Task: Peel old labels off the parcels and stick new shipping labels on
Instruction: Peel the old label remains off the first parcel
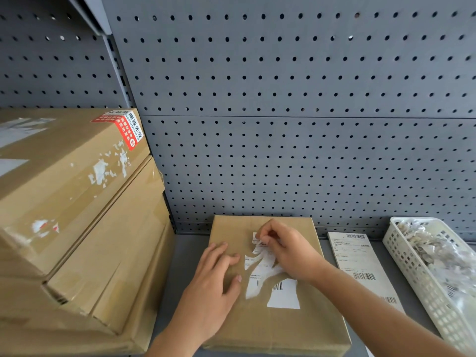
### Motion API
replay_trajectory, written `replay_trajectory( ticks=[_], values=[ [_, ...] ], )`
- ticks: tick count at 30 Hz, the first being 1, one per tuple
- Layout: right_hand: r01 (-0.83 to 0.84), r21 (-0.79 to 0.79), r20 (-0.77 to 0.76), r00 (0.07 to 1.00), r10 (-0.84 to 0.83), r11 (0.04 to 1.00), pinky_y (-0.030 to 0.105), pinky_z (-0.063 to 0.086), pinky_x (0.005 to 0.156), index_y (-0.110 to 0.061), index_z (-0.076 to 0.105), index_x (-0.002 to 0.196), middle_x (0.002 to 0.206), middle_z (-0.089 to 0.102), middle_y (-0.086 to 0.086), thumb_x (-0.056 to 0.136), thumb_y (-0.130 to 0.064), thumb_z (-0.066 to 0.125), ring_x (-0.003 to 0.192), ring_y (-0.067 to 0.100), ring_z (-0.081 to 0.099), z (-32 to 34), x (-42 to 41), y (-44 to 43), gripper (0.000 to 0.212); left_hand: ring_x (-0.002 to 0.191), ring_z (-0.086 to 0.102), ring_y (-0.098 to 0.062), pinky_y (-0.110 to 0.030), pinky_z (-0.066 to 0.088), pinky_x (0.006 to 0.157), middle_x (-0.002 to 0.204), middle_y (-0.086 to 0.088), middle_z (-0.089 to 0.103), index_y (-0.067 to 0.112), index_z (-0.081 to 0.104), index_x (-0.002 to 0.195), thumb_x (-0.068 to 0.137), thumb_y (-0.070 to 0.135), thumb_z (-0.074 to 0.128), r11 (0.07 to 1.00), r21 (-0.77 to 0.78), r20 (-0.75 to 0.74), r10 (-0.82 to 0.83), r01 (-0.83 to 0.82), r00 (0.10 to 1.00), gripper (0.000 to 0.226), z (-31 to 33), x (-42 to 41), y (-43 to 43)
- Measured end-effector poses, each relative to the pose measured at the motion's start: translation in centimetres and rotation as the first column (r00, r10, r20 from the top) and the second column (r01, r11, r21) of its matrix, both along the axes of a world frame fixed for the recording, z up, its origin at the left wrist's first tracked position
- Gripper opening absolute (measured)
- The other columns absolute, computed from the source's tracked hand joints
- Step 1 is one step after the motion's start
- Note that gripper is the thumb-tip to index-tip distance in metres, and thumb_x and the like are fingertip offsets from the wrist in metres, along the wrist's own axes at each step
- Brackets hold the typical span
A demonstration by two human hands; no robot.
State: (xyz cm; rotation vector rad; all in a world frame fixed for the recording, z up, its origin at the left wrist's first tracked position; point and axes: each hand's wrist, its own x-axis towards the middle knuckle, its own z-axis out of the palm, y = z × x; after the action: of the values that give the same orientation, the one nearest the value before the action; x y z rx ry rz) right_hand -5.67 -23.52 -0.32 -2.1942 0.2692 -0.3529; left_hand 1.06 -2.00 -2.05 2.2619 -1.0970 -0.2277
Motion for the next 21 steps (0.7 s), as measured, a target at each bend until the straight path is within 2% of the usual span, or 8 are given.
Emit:
replay_trajectory(
  ticks=[1, 3, 6, 8, 11, 13, 16, 21],
  values=[
    [0.015, 0.013, 0.007, 1.000, -0.015, 1.000, 0.029, 0.051, 0.081, -0.019, 0.058, 0.096, 0.097, 0.066, -0.002, 0.100, -0.008, 0.052, 0.090, 0.016, 0.061, -0.1, 0.0, 0.1, 0.014, 0.143, -0.014, 0.018, -0.012, 0.019, 0.104, 0.158, 0.032, 0.010, 0.041, 0.046, 0.138, 0.104, 0.042, 0.047, 1.000, 0.006, -0.001, 0.003, -0.003, 1.000, 0.035, 0.1, 0.0, 0.0],
    [0.001, -0.007, 0.025, 1.000, -0.001, 1.000, 0.023, 0.049, 0.085, -0.021, 0.059, 0.106, 0.102, 0.065, -0.004, 0.099, -0.012, 0.054, 0.095, 0.011, 0.060, -0.2, 0.0, 0.3, 0.012, 0.143, -0.015, 0.018, -0.015, 0.023, 0.104, 0.158, 0.032, 0.009, 0.041, 0.045, 0.139, 0.104, 0.043, 0.046, 1.000, 0.023, -0.002, 0.007, -0.007, 1.000, 0.036, 0.3, 0.0, 0.0],
    [-0.099, -0.228, 0.011, 0.995, 0.104, 0.969, 0.013, 0.039, 0.095, -0.023, 0.061, 0.125, 0.115, 0.057, -0.012, 0.095, -0.017, 0.060, 0.107, 0.005, 0.050, -0.8, 0.1, 0.0, 0.030, 0.144, -0.015, 0.017, -0.018, 0.030, 0.102, 0.158, 0.032, 0.008, 0.042, 0.043, 0.140, 0.104, 0.044, 0.044, 0.998, 0.054, 0.003, 0.014, -0.015, 1.000, 0.036, 0.5, -0.1, -0.1],
    [-0.134, -0.350, 0.012, 0.989, 0.148, 0.927, 0.015, 0.038, 0.097, -0.023, 0.068, 0.114, 0.116, 0.056, -0.013, 0.094, -0.019, 0.063, 0.108, 0.009, 0.047, -1.4, 0.2, 0.0, 0.021, 0.144, -0.014, 0.017, -0.020, 0.035, 0.100, 0.157, 0.031, 0.008, 0.041, 0.043, 0.140, 0.104, 0.045, 0.044, 0.997, 0.072, 0.015, 0.023, -0.024, 1.000, 0.037, 0.6, -0.1, -0.1],
    [-0.116, -0.380, 0.014, 0.991, 0.131, 0.918, 0.020, 0.041, 0.095, -0.021, 0.071, 0.097, 0.111, 0.056, -0.014, 0.096, -0.015, 0.061, 0.107, 0.011, 0.048, -1.4, 0.3, 0.0, 0.012, 0.144, -0.011, 0.016, -0.022, 0.043, 0.097, 0.156, 0.030, 0.010, 0.039, 0.044, 0.138, 0.103, 0.044, 0.044, 0.995, 0.088, 0.035, 0.034, -0.037, 0.999, 0.035, 0.7, -0.1, -0.3],
    [-0.084, -0.299, 0.023, 0.995, 0.096, 0.951, 0.020, 0.043, 0.092, -0.018, 0.070, 0.094, 0.105, 0.060, -0.016, 0.097, -0.011, 0.058, 0.104, 0.008, 0.053, -1.1, 0.0, 0.1, 0.014, 0.145, -0.011, 0.016, -0.022, 0.045, 0.093, 0.156, 0.029, 0.010, 0.038, 0.044, 0.137, 0.103, 0.043, 0.043, 0.994, 0.099, 0.041, 0.041, -0.045, 0.998, 0.034, 0.8, -0.2, -0.4],
    [0.057, -0.071, 0.034, 0.998, -0.055, 0.996, 0.026, 0.051, 0.078, -0.018, 0.068, 0.093, 0.092, 0.070, -0.010, 0.098, -0.010, 0.056, 0.086, 0.009, 0.063, -0.4, -0.7, 0.0, 0.016, 0.144, -0.012, 0.016, -0.022, 0.045, 0.091, 0.157, 0.029, 0.011, 0.037, 0.045, 0.137, 0.103, 0.042, 0.043, 0.994, 0.096, 0.048, 0.046, -0.051, 0.998, 0.035, 0.7, -0.3, -0.5],
    [0.185, 0.370, 0.115, 0.963, -0.243, 0.910, 0.029, 0.057, 0.075, -0.010, 0.066, 0.098, 0.082, 0.074, 0.003, 0.102, -0.008, 0.051, 0.074, 0.021, 0.071, 1.2, -1.5, 0.0, 0.016, 0.141, -0.014, 0.019, -0.020, 0.041, 0.089, 0.155, 0.030, 0.010, 0.037, 0.044, 0.138, 0.103, 0.041, 0.043, 0.995, 0.092, 0.058, 0.040, -0.045, 0.998, 0.035, 0.7, -0.4, -0.4]
  ],
)
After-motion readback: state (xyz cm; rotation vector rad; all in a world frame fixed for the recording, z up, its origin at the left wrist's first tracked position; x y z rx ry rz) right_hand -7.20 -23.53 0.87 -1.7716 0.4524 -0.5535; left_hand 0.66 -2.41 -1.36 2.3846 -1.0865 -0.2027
